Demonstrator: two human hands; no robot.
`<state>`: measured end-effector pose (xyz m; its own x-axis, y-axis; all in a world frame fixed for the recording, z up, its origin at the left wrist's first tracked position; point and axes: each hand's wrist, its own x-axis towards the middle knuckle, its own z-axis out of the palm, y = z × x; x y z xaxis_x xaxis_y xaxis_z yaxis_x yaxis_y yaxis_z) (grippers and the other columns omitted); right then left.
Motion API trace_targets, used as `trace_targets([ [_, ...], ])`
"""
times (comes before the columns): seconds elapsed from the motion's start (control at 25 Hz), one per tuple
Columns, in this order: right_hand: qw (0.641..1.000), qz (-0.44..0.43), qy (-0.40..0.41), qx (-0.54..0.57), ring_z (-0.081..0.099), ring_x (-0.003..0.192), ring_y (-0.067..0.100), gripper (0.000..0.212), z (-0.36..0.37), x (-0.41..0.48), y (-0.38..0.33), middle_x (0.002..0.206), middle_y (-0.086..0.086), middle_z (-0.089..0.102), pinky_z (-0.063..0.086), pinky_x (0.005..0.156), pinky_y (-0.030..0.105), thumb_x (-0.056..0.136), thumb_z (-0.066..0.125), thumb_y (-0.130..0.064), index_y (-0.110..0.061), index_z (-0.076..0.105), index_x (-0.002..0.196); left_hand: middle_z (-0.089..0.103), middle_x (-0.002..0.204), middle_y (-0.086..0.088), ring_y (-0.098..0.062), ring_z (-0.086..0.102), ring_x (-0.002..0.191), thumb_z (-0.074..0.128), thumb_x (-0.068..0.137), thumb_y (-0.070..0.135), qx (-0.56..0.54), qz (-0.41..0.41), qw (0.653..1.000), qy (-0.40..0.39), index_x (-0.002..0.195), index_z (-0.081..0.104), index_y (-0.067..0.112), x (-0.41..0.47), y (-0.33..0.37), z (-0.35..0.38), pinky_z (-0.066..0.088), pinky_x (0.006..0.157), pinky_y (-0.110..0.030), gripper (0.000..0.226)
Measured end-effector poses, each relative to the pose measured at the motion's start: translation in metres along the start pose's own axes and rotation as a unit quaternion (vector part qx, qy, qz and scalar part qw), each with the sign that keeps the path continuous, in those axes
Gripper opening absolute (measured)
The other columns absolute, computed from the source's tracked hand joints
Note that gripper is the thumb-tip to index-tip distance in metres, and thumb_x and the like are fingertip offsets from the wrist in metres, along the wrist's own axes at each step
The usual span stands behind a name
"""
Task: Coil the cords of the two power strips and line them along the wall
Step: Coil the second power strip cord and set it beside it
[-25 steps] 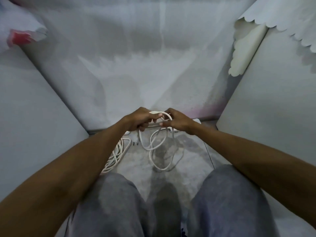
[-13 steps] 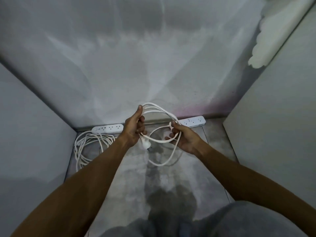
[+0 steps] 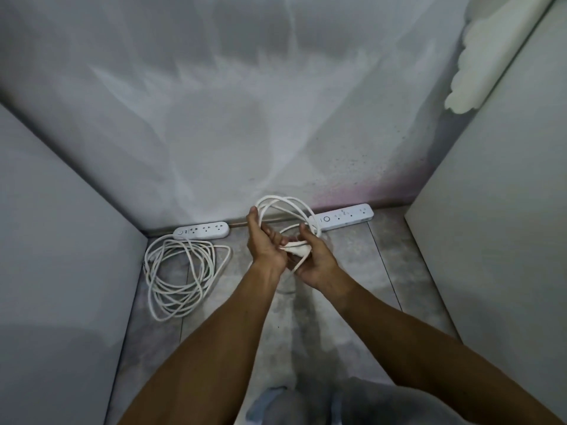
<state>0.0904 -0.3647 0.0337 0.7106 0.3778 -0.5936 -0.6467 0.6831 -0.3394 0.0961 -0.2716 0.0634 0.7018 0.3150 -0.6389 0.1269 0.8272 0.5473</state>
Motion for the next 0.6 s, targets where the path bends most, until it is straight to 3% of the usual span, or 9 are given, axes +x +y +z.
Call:
trace_targets([
  [0.12, 0.992, -0.043, 0.086, 0.082, 0.052, 0.062, 0.021, 0.022, 0.003, 0.007, 0.000, 0.068, 0.006, 0.048, 0.051, 0.073, 0.039, 0.095, 0.062, -0.020, -0.009, 0.056, 0.076, 0.032, 0.039, 0.001, -0.013, 0.033, 0.033, 0.064, 0.087, 0.043, 0.065, 0.006, 0.998, -0.018, 0.052, 0.042, 0.016, 0.000, -0.009, -0.017, 0.041, 0.045, -0.025, 0.050],
  [0.24, 0.988, -0.071, 0.132, 0.026, 0.048, 0.049, 0.015, 0.023, 0.001, 0.015, -0.014, 0.060, 0.002, 0.046, 0.049, 0.055, 0.031, 0.092, 0.064, -0.014, -0.009, 0.057, 0.071, 0.056, 0.053, -0.007, -0.021, 0.057, 0.055, 0.051, 0.091, 0.044, 0.184, -0.013, 0.981, -0.056, 0.059, 0.060, 0.009, 0.007, -0.007, -0.047, 0.050, 0.069, -0.035, 0.049],
  [0.36, 0.967, -0.132, 0.130, -0.174, 0.044, 0.036, 0.015, 0.009, -0.005, 0.020, -0.038, 0.056, 0.004, 0.047, 0.042, 0.041, 0.024, 0.087, 0.068, -0.007, -0.007, 0.063, 0.079, 0.071, 0.091, -0.011, -0.024, 0.063, 0.072, 0.045, 0.096, 0.039, 0.271, -0.016, 0.962, -0.040, 0.099, 0.065, 0.009, 0.016, 0.011, -0.077, 0.046, 0.071, -0.033, 0.036],
  [0.44, 0.890, -0.159, 0.098, -0.416, 0.047, 0.037, 0.019, 0.008, -0.011, 0.024, -0.047, 0.057, 0.007, 0.050, 0.043, 0.040, 0.026, 0.084, 0.072, -0.010, -0.005, 0.067, 0.079, 0.065, 0.118, -0.015, -0.025, 0.062, 0.089, 0.054, 0.097, 0.028, 0.380, 0.090, 0.920, -0.044, 0.118, 0.056, 0.011, 0.023, 0.030, -0.079, 0.044, 0.076, -0.034, 0.027],
  [0.48, 0.826, -0.162, 0.073, -0.536, 0.049, 0.038, 0.020, 0.010, -0.014, 0.026, -0.049, 0.057, 0.007, 0.053, 0.043, 0.040, 0.027, 0.082, 0.075, -0.012, -0.005, 0.069, 0.078, 0.059, 0.131, -0.017, -0.026, 0.060, 0.102, 0.063, 0.093, 0.022, 0.474, 0.152, 0.864, -0.077, 0.128, 0.052, 0.011, 0.026, 0.040, -0.073, 0.046, 0.084, -0.035, 0.039],
  [0.52, 0.752, -0.160, 0.048, -0.637, 0.052, 0.039, 0.022, 0.012, -0.014, 0.029, -0.049, 0.056, 0.008, 0.056, 0.044, 0.040, 0.027, 0.079, 0.077, -0.014, -0.005, 0.070, 0.077, 0.052, 0.141, -0.016, -0.027, 0.055, 0.117, 0.073, 0.085, 0.023, 0.582, 0.204, 0.776, -0.134, 0.139, 0.045, 0.011, 0.031, 0.048, -0.064, 0.045, 0.095, -0.037, 0.062],
  [0.6, 0.625, -0.149, -0.003, -0.766, 0.058, 0.041, 0.023, 0.016, -0.010, 0.030, -0.049, 0.057, 0.010, 0.061, 0.046, 0.041, 0.028, 0.073, 0.079, -0.016, -0.007, 0.067, 0.075, 0.040, 0.153, -0.014, -0.031, 0.040, 0.137, 0.080, 0.069, 0.040, 0.771, 0.267, 0.520, -0.251, 0.153, 0.027, 0.014, 0.037, 0.053, -0.036, 0.037, 0.110, -0.043, 0.103],
])
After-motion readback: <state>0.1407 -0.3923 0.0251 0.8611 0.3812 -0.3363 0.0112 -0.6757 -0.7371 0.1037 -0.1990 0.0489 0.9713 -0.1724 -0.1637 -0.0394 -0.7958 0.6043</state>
